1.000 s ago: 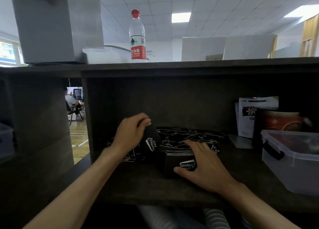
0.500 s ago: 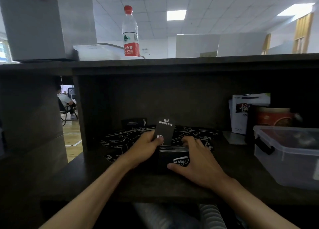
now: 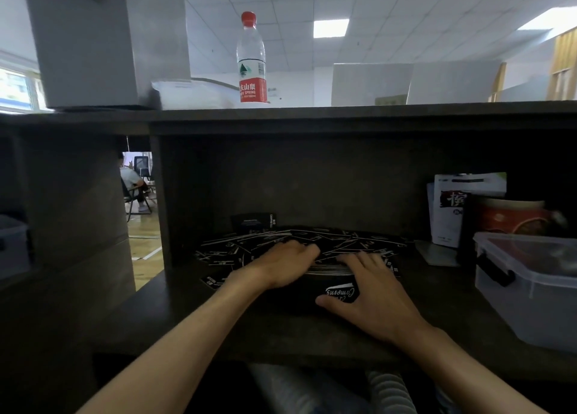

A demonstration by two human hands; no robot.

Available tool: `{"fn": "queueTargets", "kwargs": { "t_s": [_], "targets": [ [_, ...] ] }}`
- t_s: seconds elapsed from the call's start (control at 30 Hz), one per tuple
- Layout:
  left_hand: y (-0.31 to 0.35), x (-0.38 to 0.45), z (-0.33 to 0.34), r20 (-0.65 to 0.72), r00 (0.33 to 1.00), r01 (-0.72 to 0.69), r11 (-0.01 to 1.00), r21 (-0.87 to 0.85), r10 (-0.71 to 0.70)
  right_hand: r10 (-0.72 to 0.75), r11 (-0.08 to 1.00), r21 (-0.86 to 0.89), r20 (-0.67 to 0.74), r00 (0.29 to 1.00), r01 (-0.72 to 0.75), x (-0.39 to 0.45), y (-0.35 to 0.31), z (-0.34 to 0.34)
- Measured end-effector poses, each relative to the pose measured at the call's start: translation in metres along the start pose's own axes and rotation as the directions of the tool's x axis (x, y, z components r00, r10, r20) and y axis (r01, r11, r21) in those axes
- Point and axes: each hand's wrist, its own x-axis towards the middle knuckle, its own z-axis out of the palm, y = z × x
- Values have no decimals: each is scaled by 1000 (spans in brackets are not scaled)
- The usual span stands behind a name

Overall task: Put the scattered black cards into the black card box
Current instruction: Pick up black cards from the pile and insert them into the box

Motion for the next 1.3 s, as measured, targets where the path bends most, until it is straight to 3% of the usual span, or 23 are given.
{"fn": "queueTargets", "kwargs": {
  "t_s": [0.07, 0.1, 0.17, 0.3, 0.43, 0.6, 0.67, 0.7, 0.73, 0.77, 0.8, 0.83, 0.9, 0.97, 1.07, 1.17, 1.3],
  "targets": [
    [-16, -10, 7, -210, 973, 26, 944, -328, -100, 1, 1000, -22, -15, 1000, -2, 0, -1, 0],
    [-21, -16, 13, -249, 951, 38, 868, -494, -183, 4, 1000, -20, -21, 1000, -5, 0, -2, 0],
    [-18, -23, 25, -152, 947, 93, 693, -715, -284, 13, 1000, -15, -20, 1000, -13, 0, -3, 1],
    [15, -14, 43, -18, 957, 150, 547, -823, -289, 38, 999, -18, 7, 999, -38, 0, -2, -1],
    [14, -6, 54, -117, 958, 53, 561, -826, -263, 26, 999, -35, 14, 1000, -25, -1, -2, -2],
    [14, 0, 52, -27, 967, 110, 513, -851, -253, 30, 994, -104, 60, 998, -24, -1, -3, 0],
    [11, 2, 44, -6, 981, 110, 578, -808, -194, 27, 994, -107, 60, 998, -20, -1, -2, 1],
    [4, 2, 38, -68, 982, 71, 681, -728, -174, 25, 994, -107, 58, 998, -19, -1, -2, 2],
    [-6, 4, 31, -180, 973, 20, 824, -566, -147, 27, 994, -105, 54, 998, -21, -2, -1, 2],
    [-21, 7, 23, -303, 948, 5, 955, -296, -99, 33, 995, -99, 51, 998, -27, -2, -1, 2],
    [-36, 7, 15, -375, 926, 51, 999, 7, -45, 37, 995, -91, 51, 998, -33, -2, -1, 2],
    [-48, 5, 8, -365, 931, 112, 965, 236, -19, 40, 996, -85, 51, 998, -36, -2, -1, 2],
    [-66, 1, -1, -234, 969, 173, 882, 438, -74, 38, 996, -85, 51, 998, -34, -1, 0, 2],
    [-76, -3, -2, -173, 981, 164, 849, 502, -88, 32, 996, -88, 50, 998, -28, -1, 0, 2],
    [-77, -5, -4, -192, 981, 102, 808, 580, 14, 29, 996, -90, 44, 999, -25, -1, 0, 2],
    [-71, 2, -16, -111, 994, 70, 872, 484, -18, 24, 997, -75, 39, 999, -21, -1, -1, 1],
    [-73, 19, -31, 2, 990, 130, 928, 351, -139, 19, 997, -76, 54, 998, -15, -1, -1, -1]
  ]
}}
